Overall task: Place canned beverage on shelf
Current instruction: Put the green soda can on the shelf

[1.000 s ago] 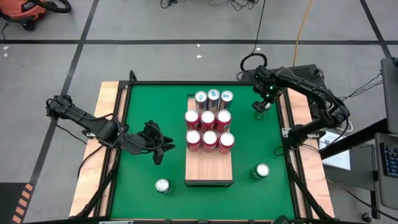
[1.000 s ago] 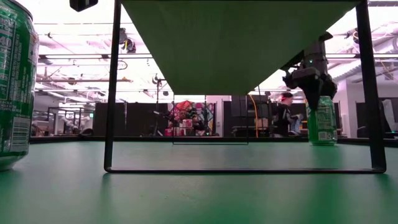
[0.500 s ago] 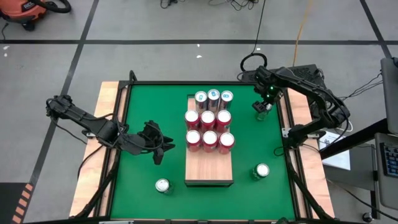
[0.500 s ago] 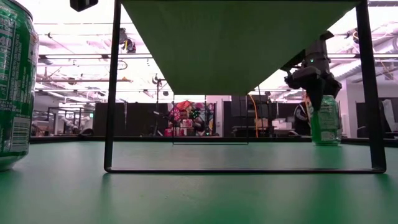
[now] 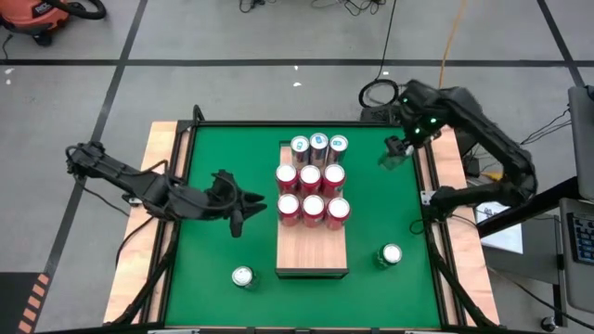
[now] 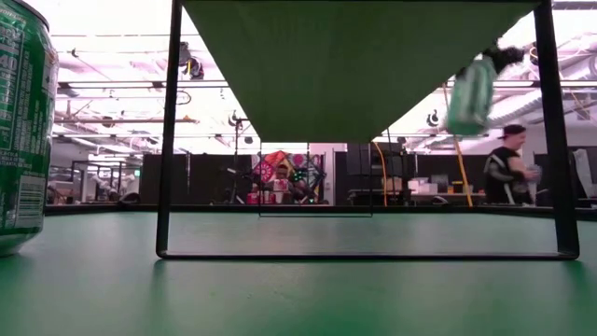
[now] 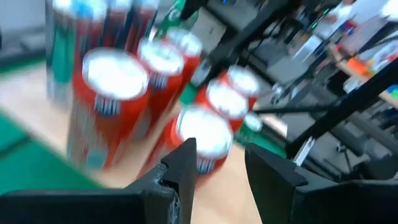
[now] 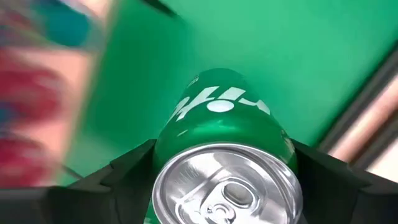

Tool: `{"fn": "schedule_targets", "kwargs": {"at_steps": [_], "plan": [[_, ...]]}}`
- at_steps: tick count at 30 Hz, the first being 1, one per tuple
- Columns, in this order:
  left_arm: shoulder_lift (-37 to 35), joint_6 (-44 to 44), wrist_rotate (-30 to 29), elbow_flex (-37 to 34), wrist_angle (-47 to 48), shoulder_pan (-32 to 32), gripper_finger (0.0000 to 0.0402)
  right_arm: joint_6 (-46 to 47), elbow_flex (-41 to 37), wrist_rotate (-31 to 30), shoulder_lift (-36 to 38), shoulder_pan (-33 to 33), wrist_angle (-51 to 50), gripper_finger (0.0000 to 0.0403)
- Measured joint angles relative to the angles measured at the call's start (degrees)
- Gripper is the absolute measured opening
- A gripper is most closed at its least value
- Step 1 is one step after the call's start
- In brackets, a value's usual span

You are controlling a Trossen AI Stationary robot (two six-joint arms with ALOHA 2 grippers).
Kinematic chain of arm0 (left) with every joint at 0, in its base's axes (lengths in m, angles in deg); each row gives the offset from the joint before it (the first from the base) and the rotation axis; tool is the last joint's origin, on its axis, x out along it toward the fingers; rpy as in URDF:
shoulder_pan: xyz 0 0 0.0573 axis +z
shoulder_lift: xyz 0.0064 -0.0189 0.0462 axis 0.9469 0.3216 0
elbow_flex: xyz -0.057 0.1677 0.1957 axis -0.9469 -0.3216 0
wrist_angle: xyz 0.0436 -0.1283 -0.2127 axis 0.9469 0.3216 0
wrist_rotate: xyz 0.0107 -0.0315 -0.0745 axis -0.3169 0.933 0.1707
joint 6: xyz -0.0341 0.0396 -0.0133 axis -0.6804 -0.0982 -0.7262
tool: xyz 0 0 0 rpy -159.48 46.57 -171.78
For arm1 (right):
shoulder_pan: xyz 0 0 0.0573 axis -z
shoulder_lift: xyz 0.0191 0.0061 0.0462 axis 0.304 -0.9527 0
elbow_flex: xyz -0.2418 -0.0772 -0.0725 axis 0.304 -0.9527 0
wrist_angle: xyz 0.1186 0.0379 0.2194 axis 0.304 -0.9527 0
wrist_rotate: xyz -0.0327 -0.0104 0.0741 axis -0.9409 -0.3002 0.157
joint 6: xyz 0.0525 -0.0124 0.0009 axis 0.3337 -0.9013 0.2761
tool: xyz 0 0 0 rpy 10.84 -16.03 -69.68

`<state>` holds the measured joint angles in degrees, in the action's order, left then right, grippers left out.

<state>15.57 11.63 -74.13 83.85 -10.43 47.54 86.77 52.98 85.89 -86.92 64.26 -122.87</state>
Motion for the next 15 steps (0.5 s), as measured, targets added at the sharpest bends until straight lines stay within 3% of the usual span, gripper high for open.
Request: {"fn": "schedule_targets", "kwargs": {"at_steps": [8, 15], "plan": [[-4.00, 18.37, -1.56, 0.00, -12.25, 2.47, 0.0136, 20.83, 18.62, 1.50, 2.83, -8.25, -1.61, 0.0304], [-6.44, 30.38, -11.59, 0.02, -19.18, 2.70, 0.0136, 33.78, 27.54, 1.24, 1.34, -16.24, -1.30, 0.0301]]}}
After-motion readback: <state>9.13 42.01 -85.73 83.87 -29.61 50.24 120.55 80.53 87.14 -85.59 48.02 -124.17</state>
